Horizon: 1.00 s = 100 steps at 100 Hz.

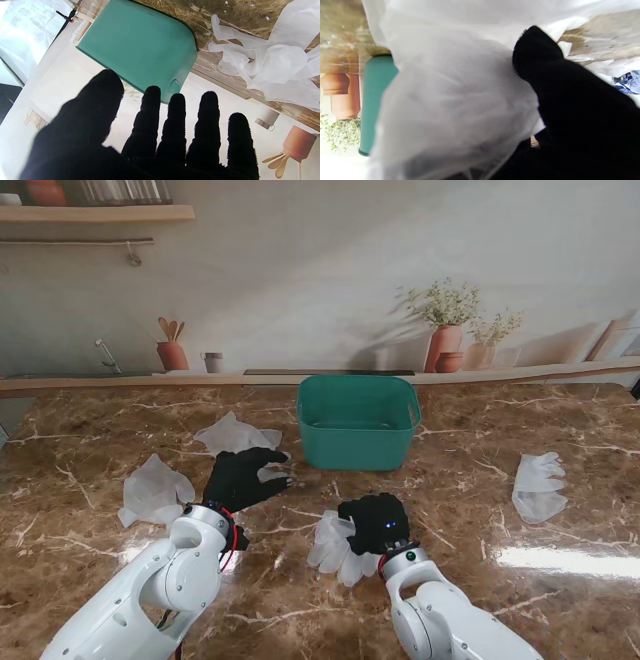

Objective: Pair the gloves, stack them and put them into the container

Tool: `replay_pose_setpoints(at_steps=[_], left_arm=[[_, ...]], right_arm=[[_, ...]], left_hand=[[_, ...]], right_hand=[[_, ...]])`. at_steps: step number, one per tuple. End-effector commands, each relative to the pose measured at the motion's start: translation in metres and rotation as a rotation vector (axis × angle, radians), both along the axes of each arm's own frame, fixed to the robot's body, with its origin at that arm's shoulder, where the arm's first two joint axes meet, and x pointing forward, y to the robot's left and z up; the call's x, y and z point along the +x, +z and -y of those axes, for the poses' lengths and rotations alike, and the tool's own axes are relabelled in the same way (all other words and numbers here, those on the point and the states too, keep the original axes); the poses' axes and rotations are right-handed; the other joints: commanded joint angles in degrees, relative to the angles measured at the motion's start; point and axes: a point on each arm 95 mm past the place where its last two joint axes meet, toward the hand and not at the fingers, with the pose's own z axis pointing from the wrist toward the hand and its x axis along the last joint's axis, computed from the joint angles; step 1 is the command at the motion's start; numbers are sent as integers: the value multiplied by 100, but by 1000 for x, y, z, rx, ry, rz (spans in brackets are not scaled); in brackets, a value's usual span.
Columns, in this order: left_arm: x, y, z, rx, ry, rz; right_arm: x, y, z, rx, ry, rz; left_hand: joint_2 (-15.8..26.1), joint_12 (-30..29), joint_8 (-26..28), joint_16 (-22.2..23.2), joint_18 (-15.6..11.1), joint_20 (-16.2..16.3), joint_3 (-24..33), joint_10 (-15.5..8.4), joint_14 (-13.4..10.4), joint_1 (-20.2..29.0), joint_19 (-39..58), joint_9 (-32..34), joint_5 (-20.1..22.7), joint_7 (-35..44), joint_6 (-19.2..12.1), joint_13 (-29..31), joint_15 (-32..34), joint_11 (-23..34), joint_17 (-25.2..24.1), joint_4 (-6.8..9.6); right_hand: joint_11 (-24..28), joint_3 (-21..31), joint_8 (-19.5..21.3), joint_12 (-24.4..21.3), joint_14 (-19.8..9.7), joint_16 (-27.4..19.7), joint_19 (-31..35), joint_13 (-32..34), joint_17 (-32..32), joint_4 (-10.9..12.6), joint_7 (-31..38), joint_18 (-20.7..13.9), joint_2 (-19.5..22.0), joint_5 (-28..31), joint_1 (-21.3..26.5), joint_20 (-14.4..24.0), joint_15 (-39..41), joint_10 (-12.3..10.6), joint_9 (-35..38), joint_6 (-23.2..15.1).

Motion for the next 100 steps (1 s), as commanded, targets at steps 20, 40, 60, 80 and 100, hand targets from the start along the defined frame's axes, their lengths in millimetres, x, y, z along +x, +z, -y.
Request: replay_pose_setpoints(at_steps=[20,40,60,80,100], left_arm=[[-2,0,-1,6,-2,8],[0,0,-1,9,-6,9],[0,-1,0,10,-8,9],[0,0,-2,6,-4,18],[-1,2,-3,5,-5,29]], right_arm=[[-24,-15,-5,18,-12,-84],[-37,-12,-3,70,10,-147],[-46,8,1,143,41,-170],[-42,32,4,183,72,-102],[-11,45,11,52,128,-49]], left_hand=[[206,-58,8,-94,5,-53,-188,-55,-293,-157,-183,-204,-51,-50,-157,-217,-172,-129,-150,120],[208,-61,4,-107,12,-64,-205,-64,-297,-156,-207,-223,-66,-58,-154,-233,-186,-138,-166,121],[207,-61,2,-109,11,-74,-223,-71,-294,-148,-236,-236,-65,-61,-147,-243,-188,-140,-182,124],[212,-54,3,-97,19,-66,-235,-82,-296,-139,-235,-225,-59,-57,-152,-235,-172,-128,-176,127],[208,-52,6,-90,19,-61,-226,-86,-298,-140,-238,-215,-46,-50,-155,-222,-162,-124,-175,127]], right_hand=[[-228,-51,-347,-246,56,-175,93,-263,-192,37,-66,25,490,-205,-714,-113,-341,107,-137,234],[-817,-729,731,-1245,102,-657,-632,-798,-709,1136,-2362,-29,1641,-204,-2133,-379,-1586,177,-794,819],[-1053,-1703,622,-1396,115,-743,-1210,-1130,-1000,1374,-2607,9,2121,-471,-2223,-382,-2060,204,-1153,847],[-1021,-248,89,-1406,86,-726,-1215,-1001,-956,1084,-1969,55,1688,-390,-1839,-275,-2077,170,-968,669],[-1481,1269,-488,-963,-122,-816,-1571,-1047,-974,495,-1573,-50,979,-695,-78,-431,-2705,-2,-1090,501]])
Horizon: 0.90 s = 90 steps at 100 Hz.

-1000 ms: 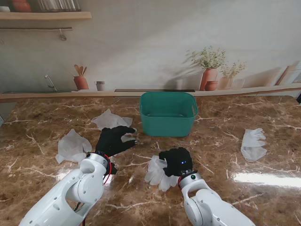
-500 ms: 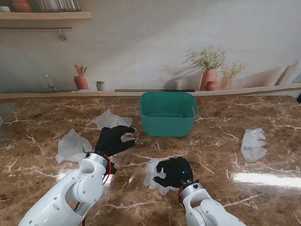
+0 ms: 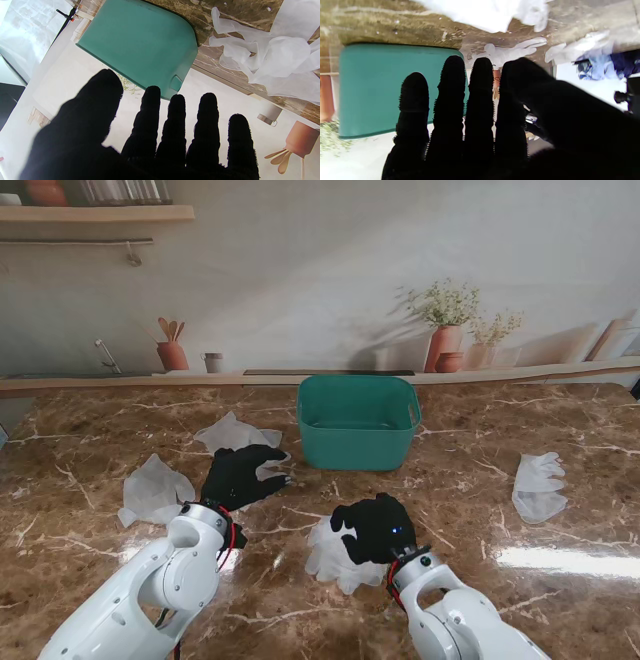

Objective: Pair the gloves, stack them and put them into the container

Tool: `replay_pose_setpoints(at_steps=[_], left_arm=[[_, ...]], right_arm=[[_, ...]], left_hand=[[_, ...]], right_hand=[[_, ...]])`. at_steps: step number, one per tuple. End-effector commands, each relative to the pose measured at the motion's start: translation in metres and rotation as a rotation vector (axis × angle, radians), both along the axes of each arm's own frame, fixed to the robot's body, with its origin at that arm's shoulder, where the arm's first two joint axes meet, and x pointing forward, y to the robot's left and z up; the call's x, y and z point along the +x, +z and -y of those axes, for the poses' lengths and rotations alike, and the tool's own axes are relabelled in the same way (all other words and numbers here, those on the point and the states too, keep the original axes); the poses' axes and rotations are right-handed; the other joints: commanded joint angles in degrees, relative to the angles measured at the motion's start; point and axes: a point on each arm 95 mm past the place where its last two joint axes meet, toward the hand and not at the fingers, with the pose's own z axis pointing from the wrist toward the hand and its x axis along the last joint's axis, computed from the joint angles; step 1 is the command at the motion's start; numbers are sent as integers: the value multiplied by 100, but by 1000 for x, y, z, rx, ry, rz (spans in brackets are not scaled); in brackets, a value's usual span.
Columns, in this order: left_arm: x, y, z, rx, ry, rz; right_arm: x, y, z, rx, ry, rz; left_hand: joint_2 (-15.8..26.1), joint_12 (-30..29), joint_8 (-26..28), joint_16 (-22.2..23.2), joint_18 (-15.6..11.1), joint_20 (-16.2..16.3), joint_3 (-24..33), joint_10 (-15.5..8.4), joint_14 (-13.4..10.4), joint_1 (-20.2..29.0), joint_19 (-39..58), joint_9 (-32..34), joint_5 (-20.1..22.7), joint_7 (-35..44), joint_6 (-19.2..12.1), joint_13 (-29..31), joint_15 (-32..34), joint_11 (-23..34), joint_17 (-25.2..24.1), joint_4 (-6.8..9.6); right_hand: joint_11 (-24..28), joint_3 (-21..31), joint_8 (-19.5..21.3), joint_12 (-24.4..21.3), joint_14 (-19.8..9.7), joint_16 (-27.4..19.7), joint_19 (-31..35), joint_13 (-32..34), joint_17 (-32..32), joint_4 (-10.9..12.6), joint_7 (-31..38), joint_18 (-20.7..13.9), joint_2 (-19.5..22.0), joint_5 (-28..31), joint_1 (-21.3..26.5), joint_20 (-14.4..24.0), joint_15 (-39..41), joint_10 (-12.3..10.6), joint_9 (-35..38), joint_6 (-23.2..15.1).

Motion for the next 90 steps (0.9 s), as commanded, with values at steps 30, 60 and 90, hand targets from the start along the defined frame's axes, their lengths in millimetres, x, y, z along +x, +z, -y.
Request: replay_pose_setpoints(at_steps=[30,60,90], left_arm=[[-3,1,-4,0,-1,10],[-4,1,-6,-1,-3,10],[-5,0,-3,-15,-16,10]], right_arm=[[58,-7,4,-174,133,16],[55,-21,-1,-336,277,-168],[54,-28,-14,-385,368,-142]], left_hand=[[249,-47,9,-60,23,-52,-143,-81,-236,-166,-124,-151,-33,-43,-152,-180,-100,-71,-119,119],[298,-52,3,-69,41,-81,-248,-81,-249,-153,-224,-150,-31,-54,-159,-183,-132,-101,-175,113],[322,-47,4,-66,45,-79,-292,-96,-255,-126,-250,-139,-27,-51,-166,-170,-144,-106,-184,127]], right_hand=[[-303,-89,730,-840,-236,-451,-1085,-689,-593,224,-1849,-147,-623,-524,83,-95,-936,-180,-1025,194],[-1184,-562,113,-1793,-159,-1209,-1920,-2266,-1210,155,-3350,-177,-765,-2602,-192,35,-1932,78,-3322,999],[-861,-589,336,-2027,-131,-1542,-2218,-2635,-1348,84,-3707,-189,-973,-3095,-539,138,-2061,156,-3878,1279]])
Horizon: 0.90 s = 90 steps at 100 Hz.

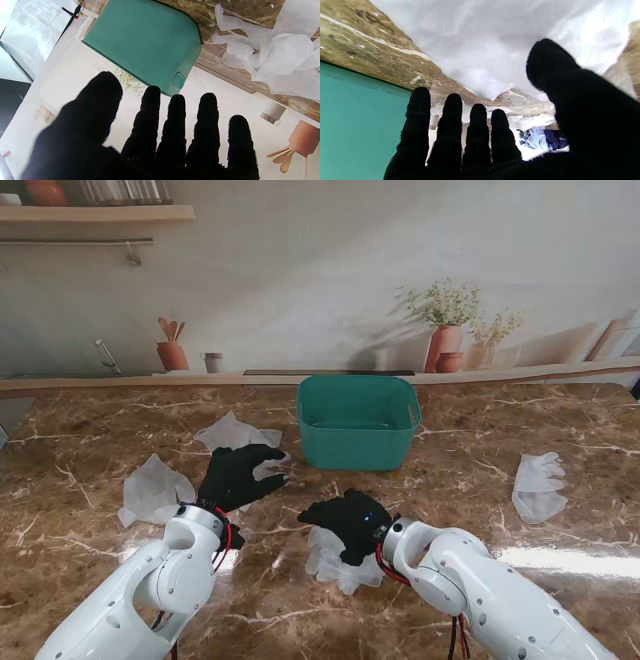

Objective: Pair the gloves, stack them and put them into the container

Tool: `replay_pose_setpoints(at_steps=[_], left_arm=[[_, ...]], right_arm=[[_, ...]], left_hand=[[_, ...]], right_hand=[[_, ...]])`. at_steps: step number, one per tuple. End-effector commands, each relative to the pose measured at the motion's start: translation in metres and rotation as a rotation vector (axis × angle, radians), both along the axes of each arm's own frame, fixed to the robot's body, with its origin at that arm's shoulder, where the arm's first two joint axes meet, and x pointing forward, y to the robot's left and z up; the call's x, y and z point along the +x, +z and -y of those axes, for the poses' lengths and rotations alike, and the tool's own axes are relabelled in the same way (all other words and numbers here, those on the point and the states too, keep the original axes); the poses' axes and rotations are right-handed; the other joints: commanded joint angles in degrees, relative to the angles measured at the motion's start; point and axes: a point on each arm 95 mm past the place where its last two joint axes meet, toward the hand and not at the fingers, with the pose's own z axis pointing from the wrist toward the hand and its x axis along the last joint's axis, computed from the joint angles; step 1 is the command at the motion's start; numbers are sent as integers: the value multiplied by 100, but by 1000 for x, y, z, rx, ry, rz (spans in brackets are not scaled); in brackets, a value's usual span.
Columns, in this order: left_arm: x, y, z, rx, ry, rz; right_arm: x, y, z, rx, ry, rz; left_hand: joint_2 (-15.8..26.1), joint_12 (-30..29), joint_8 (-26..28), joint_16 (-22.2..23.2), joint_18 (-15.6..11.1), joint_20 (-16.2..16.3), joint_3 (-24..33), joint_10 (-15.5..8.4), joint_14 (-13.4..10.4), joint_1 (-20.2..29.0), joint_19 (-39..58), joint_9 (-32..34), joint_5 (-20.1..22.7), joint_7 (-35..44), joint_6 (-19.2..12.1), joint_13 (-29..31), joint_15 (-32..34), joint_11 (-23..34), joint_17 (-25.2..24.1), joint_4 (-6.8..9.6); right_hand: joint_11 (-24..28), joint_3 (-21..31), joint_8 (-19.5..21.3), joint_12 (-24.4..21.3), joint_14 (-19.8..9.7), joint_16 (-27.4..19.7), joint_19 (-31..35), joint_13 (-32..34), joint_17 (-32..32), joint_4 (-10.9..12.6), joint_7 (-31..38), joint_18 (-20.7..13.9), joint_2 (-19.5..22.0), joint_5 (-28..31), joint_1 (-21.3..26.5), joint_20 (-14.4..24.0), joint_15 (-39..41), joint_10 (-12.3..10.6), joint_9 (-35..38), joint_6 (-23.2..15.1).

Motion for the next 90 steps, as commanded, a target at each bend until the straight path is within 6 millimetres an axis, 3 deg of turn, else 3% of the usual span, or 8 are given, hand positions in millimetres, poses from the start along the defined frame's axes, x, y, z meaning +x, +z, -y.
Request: replay_pose_setpoints(at_steps=[1,27,42,56,60,69,82,90], left_arm=[[-2,-2,0,3,-3,-5],[-2,-1,0,6,-6,-2],[-1,-1,0,2,-3,4],[-2,-1,0,2,-4,2],[-2,-1,0,2,-4,2],[-2,-1,0,-1,-3,2],[-1,-1,-1,-1,-3,5],[-1,1,0,-3,-2,7]], right_arm=[[0,-6,0,-22,-3,1],[5,-12,-8,-77,30,28],[8,-19,-8,-107,33,33],[10,-23,-8,-95,27,41],[11,-23,-8,-85,26,50],[12,-23,-7,-73,28,67],[13,-22,-3,-45,29,85],[15,-20,0,-10,22,106]], left_hand=[[154,-47,4,-65,45,-33,-170,-98,-248,-126,-163,-144,-28,-52,-161,-168,-144,-106,-121,127],[148,-47,6,-62,59,-31,-195,-101,-261,-115,-181,-145,-6,-46,-174,-165,-149,-109,-125,131],[140,-44,12,-57,58,-27,-188,-116,-263,-118,-184,-132,14,-32,-175,-151,-142,-100,-124,132],[138,-45,18,-56,73,-26,-181,-136,-269,-124,-191,-117,46,-17,-191,-144,-141,-99,-126,128],[141,-46,21,-55,75,-26,-180,-144,-272,-129,-194,-119,62,-8,-198,-140,-140,-102,-125,127],[142,-45,28,-55,80,-27,-179,-148,-267,-130,-202,-112,82,6,-219,-140,-142,-100,-132,126],[149,-46,42,-55,84,-29,-181,-151,-275,-141,-214,-106,100,35,-240,-135,-145,-103,-130,125],[158,-45,49,-55,86,-34,-185,-126,-268,-136,-231,-112,98,47,-237,-136,-148,-107,-140,125]], right_hand=[[128,62,135,-48,8,-133,-93,-170,-87,54,-79,2,-244,-166,-160,170,1,77,-195,113],[534,151,377,255,-19,54,53,188,83,12,128,-26,-386,26,-210,309,308,3,247,189],[1769,333,1162,1664,62,769,529,1063,482,-6,1165,-27,-478,640,-83,489,1019,-211,1327,246],[2945,485,1621,3139,-4,1625,869,1718,818,-25,1766,160,-695,1723,133,408,1982,-654,2466,-339],[3011,425,1845,3890,-8,1866,974,1901,900,-640,2173,237,-922,2308,330,333,2251,-724,2942,-775],[2948,327,1853,4433,-80,2145,1151,2070,987,-984,3531,268,-1142,3233,552,286,2616,-782,3621,-1708],[2611,213,1672,4403,-180,2159,1363,2183,1080,-1063,4681,234,-1161,3782,713,339,2719,-766,3631,-2306],[1930,254,1682,3597,-212,2017,1899,2782,1562,-1058,4729,239,-1196,3809,737,494,2764,-652,4000,-2333]])
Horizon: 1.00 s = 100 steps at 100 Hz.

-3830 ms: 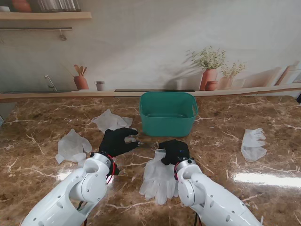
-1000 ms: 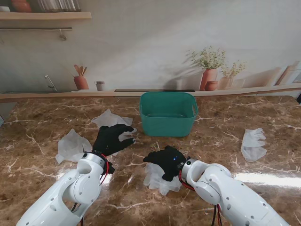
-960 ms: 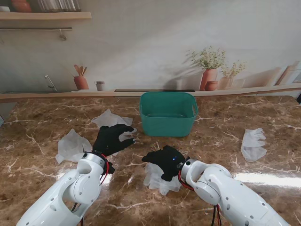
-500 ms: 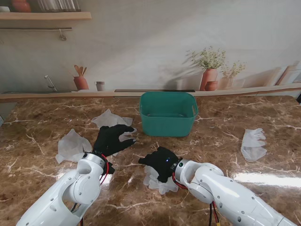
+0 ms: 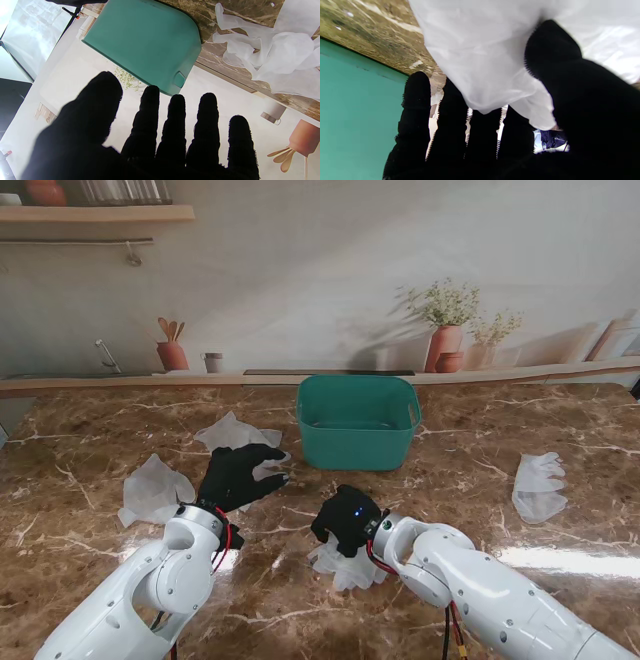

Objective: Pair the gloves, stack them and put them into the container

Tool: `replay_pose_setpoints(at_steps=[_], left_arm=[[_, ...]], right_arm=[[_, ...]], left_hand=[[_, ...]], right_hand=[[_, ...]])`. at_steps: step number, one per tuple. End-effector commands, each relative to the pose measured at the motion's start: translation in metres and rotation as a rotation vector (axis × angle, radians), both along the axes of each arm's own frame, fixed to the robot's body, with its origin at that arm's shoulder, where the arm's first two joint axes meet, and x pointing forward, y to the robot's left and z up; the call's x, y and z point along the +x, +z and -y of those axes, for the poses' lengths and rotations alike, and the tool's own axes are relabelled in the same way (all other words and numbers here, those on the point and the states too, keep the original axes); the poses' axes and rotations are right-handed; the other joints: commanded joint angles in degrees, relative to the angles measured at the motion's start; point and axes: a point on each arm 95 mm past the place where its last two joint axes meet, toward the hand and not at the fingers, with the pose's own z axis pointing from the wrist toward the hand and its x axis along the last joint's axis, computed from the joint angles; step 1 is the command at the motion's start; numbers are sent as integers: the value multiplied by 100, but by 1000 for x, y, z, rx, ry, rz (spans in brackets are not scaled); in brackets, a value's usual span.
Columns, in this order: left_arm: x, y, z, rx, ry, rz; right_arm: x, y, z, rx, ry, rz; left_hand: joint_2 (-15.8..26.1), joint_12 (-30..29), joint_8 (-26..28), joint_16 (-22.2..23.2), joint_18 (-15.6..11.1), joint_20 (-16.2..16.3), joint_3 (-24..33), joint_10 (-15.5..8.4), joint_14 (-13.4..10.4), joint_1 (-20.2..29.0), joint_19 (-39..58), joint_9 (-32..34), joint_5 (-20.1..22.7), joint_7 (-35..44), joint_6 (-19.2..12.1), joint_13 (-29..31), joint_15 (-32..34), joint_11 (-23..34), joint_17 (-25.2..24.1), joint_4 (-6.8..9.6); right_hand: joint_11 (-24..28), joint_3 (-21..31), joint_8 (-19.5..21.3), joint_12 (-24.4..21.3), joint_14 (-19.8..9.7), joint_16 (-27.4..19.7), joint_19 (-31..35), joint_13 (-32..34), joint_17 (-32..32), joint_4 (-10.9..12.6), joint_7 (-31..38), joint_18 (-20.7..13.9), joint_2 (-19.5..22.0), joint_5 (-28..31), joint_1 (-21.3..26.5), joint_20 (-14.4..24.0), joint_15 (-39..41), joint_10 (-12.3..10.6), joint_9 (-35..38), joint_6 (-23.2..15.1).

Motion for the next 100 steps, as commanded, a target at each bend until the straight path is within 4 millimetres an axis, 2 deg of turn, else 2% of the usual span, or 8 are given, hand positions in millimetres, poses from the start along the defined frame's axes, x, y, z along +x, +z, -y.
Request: replay_pose_setpoints(at_steps=[1,13,23,50,69,86,95,100], left_arm=[[0,0,1,-3,-1,3],[0,2,3,-3,-4,2],[1,3,4,-3,-7,0],[0,3,6,-6,-8,-4],[0,2,6,-8,-11,-8],[-1,1,7,-13,-11,-6],[-1,1,7,-12,-13,-6],[-1,0,7,-12,-14,-7]], right_arm=[[-1,-9,11,5,-23,-7],[3,-5,17,99,-60,41],[6,-1,25,182,-114,73],[3,-7,50,321,-246,131],[-15,-17,64,339,-253,175],[-35,-13,65,313,-234,194],[-41,-15,66,292,-232,188],[-44,-16,67,284,-236,174]], left_hand=[[157,-45,49,-54,72,-34,-187,-124,-266,-137,-164,-114,78,47,-158,-138,-148,-106,-137,125],[175,-45,57,-56,72,-33,-196,-128,-270,-139,-169,-120,82,61,-170,-143,-155,-111,-135,127],[185,-44,61,-56,72,-32,-206,-123,-267,-131,-171,-113,82,67,-184,-141,-159,-112,-134,129],[199,-44,67,-59,77,-38,-235,-120,-269,-103,-202,-118,98,80,-185,-136,-170,-124,-152,135],[201,-44,67,-60,74,-36,-239,-125,-271,-93,-212,-112,101,81,-188,-149,-177,-125,-152,137],[189,-41,69,-56,74,-33,-227,-121,-268,-88,-217,-111,105,85,-184,-139,-168,-118,-151,138],[184,-40,70,-56,74,-31,-216,-117,-273,-84,-218,-105,109,88,-186,-139,-166,-113,-150,139],[184,-40,69,-55,73,-27,-211,-127,-276,-88,-210,-108,104,85,-182,-137,-163,-113,-136,138]], right_hand=[[-363,58,-40,-493,-85,-97,483,471,316,-132,210,56,-269,174,259,178,104,-38,348,-211],[-381,122,-16,-836,-19,33,1138,1111,797,-100,217,107,-221,189,344,295,418,11,1063,-230],[-332,120,42,-855,-1,67,1310,1210,845,-74,248,119,-149,141,373,298,478,26,1136,-169],[-39,78,676,-396,-92,366,1433,653,451,72,159,-58,324,-121,404,230,830,-78,706,-227],[213,163,1170,-174,-165,410,1202,362,236,198,78,-117,418,-241,382,151,889,-196,453,-297],[187,214,1206,-182,-180,299,1004,136,48,195,18,-132,320,-225,300,97,660,-206,289,-300],[-353,233,1041,-543,-190,-64,680,-471,-323,162,-36,-192,201,-191,150,106,69,-17,-461,-264],[-578,174,837,-1565,-186,-274,430,-988,-573,135,-54,-224,209,-237,-13,226,-245,105,-1123,-261]])
